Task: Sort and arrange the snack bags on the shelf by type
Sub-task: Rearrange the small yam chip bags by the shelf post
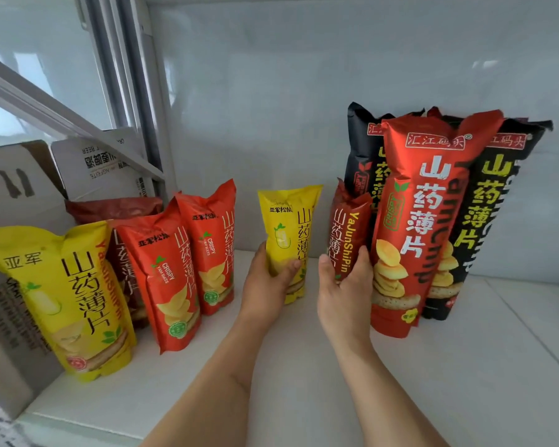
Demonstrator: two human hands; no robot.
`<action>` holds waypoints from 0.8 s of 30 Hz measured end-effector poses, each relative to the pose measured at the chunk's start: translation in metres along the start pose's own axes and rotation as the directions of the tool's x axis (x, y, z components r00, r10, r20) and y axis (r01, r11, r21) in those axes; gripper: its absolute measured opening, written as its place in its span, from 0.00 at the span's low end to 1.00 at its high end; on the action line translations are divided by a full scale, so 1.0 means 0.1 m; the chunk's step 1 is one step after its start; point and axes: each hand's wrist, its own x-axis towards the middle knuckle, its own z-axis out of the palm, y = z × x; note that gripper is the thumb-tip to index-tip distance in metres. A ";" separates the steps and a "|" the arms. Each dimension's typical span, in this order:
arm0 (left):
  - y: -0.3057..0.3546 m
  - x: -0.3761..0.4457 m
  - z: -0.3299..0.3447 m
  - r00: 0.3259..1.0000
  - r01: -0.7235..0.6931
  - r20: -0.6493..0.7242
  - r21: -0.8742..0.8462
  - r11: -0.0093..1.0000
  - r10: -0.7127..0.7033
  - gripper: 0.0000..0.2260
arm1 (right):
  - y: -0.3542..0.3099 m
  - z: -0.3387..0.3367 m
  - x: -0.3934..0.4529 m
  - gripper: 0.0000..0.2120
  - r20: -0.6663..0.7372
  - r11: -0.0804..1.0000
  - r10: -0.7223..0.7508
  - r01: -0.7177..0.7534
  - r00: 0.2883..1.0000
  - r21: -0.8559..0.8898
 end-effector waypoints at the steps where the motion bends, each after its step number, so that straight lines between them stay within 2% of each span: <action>1: 0.02 -0.01 -0.02 1.000 -0.002 -0.009 -0.011 1.000 0.002 0.22 | 0.00 0.02 0.02 0.37 -0.014 1.000 0.016 -0.017 1.000 -0.020; 8: -0.04 0.01 -0.14 0.999 -0.048 -0.021 -0.010 0.999 0.048 0.18 | 0.04 0.23 0.11 0.40 -0.061 0.988 0.119 -0.125 0.991 -0.090; 15: -0.01 -0.05 -0.19 0.999 -0.014 -0.039 -0.023 1.000 0.013 0.20 | 0.05 0.33 0.28 0.46 -0.156 0.968 0.242 -0.250 0.958 -0.032; 20: 0.06 -0.17 -0.26 0.999 -0.003 -0.034 -0.019 1.000 0.002 0.14 | 0.12 0.34 0.32 0.39 -0.143 0.971 0.222 -0.231 0.965 -0.055; 24: 0.10 -0.36 -0.37 0.999 0.002 -0.038 0.004 1.000 -0.002 0.14 | 0.17 0.32 0.30 0.32 -0.057 0.984 0.180 -0.179 0.982 0.015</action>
